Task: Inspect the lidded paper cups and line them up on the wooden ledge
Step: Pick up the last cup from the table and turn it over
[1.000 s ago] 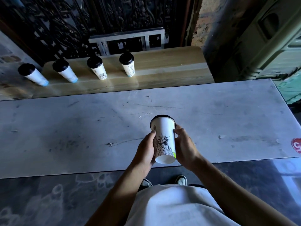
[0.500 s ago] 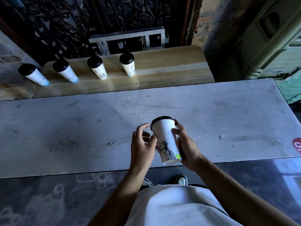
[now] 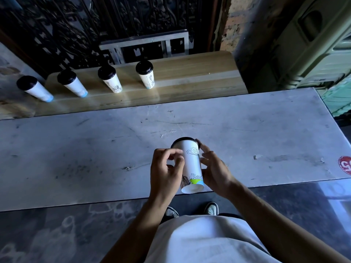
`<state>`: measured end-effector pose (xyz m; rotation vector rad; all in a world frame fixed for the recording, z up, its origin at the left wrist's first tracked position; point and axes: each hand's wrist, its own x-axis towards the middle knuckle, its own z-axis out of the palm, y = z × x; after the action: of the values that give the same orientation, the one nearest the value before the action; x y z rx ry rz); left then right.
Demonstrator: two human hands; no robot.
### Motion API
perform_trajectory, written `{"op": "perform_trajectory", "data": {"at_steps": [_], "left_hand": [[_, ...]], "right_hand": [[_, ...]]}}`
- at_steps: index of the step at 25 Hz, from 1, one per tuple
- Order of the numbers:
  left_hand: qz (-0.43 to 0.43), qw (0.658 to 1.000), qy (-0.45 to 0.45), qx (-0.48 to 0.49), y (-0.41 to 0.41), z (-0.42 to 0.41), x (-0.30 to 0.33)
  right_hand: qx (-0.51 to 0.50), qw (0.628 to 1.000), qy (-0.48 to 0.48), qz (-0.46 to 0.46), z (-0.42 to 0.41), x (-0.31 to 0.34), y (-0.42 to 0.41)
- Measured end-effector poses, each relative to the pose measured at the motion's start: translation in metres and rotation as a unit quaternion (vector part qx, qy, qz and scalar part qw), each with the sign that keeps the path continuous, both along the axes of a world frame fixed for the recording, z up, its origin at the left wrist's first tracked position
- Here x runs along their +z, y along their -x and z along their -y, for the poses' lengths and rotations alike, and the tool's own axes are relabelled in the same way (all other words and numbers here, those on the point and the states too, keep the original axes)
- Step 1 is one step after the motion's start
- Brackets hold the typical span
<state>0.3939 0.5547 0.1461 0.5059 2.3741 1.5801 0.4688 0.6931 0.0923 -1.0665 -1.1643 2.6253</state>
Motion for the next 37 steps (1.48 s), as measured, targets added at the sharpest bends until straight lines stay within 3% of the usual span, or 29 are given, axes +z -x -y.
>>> {"op": "perform_trajectory", "data": {"at_steps": [12,23,31,37], "left_hand": [[0.013,0.999,0.032,0.022,0.002,0.006,-0.011],[-0.056,0.997,0.027,-0.052,0.007,0.007,-0.018],[0.012,1.000,0.006,-0.013,0.009,0.006,-0.015],[0.050,0.999,0.001,0.004,0.006,0.007,-0.018]], "right_hand": [[0.026,1.000,-0.007,0.016,-0.006,-0.009,-0.004],[0.015,1.000,0.016,-0.003,-0.009,-0.003,-0.005],[-0.003,0.999,0.035,0.022,-0.013,-0.008,-0.006],[0.033,0.999,0.003,-0.012,-0.016,-0.006,-0.008]]}}
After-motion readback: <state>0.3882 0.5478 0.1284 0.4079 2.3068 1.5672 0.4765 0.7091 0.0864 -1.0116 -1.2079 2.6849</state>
